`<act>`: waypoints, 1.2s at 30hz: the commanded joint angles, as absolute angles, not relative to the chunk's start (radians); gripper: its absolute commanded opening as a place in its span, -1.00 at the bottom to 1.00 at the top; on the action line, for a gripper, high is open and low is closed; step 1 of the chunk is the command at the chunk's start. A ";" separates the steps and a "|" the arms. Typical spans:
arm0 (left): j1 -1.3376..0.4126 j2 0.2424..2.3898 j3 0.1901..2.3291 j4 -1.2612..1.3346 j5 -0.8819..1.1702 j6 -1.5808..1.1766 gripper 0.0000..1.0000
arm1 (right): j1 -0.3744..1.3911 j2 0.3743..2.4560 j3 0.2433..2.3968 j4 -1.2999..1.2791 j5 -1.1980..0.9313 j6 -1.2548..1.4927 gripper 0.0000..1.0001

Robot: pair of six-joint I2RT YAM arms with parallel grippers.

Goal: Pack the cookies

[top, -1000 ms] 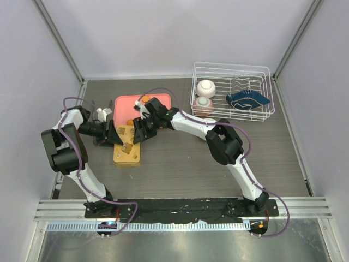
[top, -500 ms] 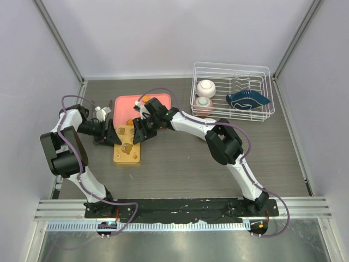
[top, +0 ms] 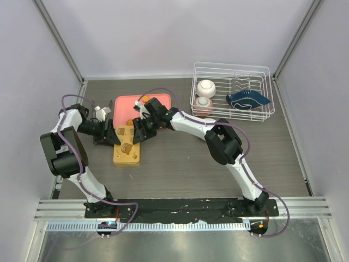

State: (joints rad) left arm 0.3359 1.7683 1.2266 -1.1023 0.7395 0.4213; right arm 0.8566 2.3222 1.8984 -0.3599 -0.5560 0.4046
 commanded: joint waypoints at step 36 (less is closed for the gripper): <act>0.342 1.778 1.181 -0.999 0.770 0.405 0.23 | 0.865 2.335 1.956 -0.330 -0.572 0.419 0.15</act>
State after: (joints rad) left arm 0.3359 1.7729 1.1912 -1.0203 0.7280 0.4004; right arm 0.8566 2.3329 1.9095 -0.3592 -0.5606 0.4175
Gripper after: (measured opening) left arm 0.622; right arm 0.578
